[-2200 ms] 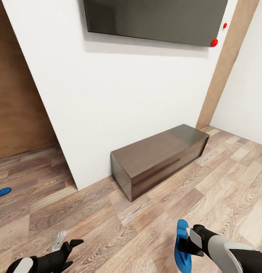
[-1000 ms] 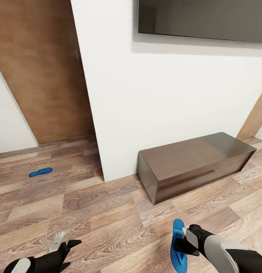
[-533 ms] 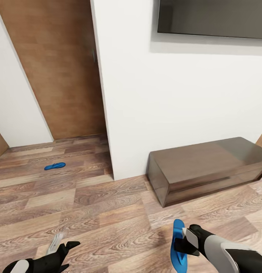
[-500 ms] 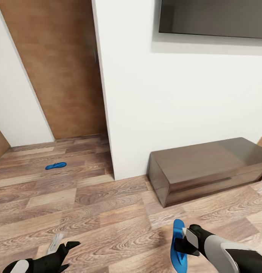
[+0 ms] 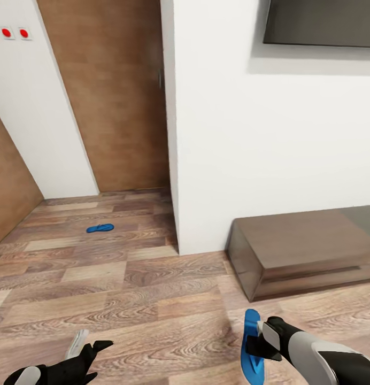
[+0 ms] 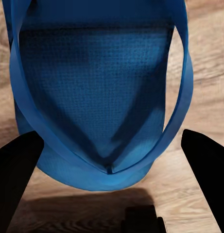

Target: In the bedroom, move the book from the bed onto either nightstand, and place the two sandals side by side next to the bed.

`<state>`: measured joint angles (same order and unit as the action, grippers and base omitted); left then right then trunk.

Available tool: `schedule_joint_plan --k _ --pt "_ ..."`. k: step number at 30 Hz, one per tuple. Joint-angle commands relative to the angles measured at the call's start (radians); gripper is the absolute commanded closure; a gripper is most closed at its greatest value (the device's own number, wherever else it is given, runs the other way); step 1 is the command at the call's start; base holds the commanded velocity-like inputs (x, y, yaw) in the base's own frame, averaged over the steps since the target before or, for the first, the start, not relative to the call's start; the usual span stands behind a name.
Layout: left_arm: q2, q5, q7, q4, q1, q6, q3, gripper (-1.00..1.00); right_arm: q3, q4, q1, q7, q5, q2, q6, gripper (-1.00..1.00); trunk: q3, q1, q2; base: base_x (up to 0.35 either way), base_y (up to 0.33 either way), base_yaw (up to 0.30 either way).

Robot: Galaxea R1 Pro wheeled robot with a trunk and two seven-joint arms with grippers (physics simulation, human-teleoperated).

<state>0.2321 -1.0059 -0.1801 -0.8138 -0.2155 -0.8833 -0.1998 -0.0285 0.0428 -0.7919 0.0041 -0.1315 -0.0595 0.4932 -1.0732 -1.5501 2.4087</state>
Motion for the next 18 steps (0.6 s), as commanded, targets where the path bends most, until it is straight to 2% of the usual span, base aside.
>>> schedule_joint_plan --k 1,18 --pt "0.0 0.007 -0.007 0.001 -0.001 -0.005 -0.003 -1.0 -0.002 0.002 -0.001 0.001 -0.005 0.0 0.001 1.0 -0.001 0.0 0.0 0.126 0.135 0.218" --pt "0.0 0.007 -0.006 0.001 -0.001 -0.005 -0.003 -1.0 -0.003 0.002 -0.001 0.001 -0.005 -0.001 0.001 1.0 -0.001 0.0 0.0 0.148 0.182 0.212"
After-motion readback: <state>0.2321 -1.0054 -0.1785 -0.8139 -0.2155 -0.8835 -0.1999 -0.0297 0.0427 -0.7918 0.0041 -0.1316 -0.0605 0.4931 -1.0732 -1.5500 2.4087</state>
